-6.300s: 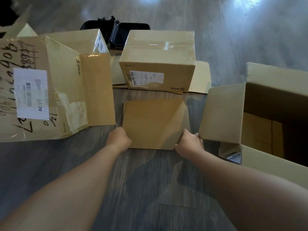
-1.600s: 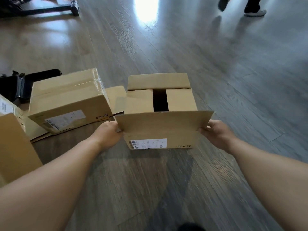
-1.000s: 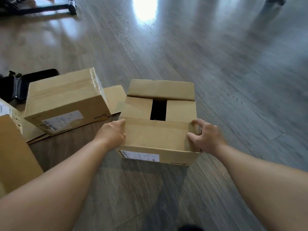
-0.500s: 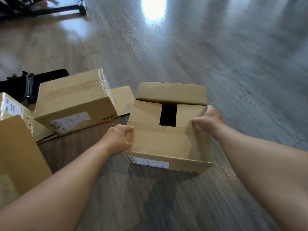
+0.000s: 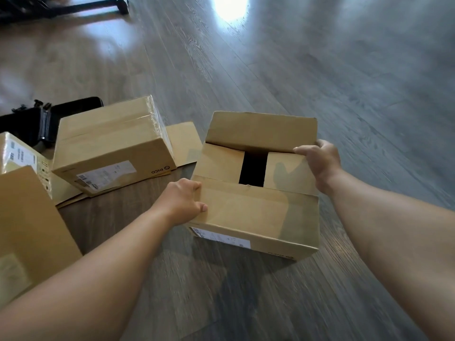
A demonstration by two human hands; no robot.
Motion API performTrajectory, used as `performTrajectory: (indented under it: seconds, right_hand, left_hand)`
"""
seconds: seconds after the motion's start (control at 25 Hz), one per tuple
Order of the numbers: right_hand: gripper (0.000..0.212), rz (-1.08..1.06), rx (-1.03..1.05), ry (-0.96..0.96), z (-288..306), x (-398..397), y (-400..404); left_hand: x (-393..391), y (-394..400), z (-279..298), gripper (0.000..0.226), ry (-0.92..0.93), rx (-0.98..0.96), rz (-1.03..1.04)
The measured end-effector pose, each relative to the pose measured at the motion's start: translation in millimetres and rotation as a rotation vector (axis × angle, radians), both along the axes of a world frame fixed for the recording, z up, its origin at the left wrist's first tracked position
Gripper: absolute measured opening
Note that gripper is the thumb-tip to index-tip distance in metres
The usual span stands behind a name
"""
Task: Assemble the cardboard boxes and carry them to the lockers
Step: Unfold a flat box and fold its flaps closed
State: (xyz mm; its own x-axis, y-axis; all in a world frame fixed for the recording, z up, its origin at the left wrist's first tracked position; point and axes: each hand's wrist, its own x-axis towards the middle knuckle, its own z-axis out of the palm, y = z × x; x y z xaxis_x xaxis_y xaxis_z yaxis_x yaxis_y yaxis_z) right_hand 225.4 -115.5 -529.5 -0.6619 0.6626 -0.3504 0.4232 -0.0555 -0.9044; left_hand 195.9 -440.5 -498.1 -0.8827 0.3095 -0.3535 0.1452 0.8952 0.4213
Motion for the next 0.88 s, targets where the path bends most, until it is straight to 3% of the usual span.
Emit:
performTrajectory:
  seconds: [0.24, 0.36, 0.56, 0.76, 0.88]
  right_hand:
    - [0.036, -0.009, -0.1, 0.039, 11.6, 29.0, 8.5]
    - [0.035, 0.06, 0.076, 0.019, 8.2, 47.8, 6.2]
    - [0.068, 0.396, 0.622, -0.234, 7.2, 83.4, -17.1]
    - [0.059, 0.444, 0.68, -0.438, -8.6, 111.2, -42.9]
    - [0.064, 0.449, 0.665, -0.429, -9.4, 112.6, -44.4]
  left_hand:
    - [3.5, 8.5, -5.8, 0.045, 0.024, -0.08, 0.006]
    - [4.6, 13.6, -12.9, 0.055, 0.012, -0.064, 0.074]
    - [18.6, 24.7, -16.8, 0.052, 0.081, -0.043, 0.078]
    - [17.4, 25.5, -17.1, 0.085, -0.001, 0.031, 0.034]
    - [14.6, 28.6, -16.4, 0.083, -0.08, 0.053, 0.013]
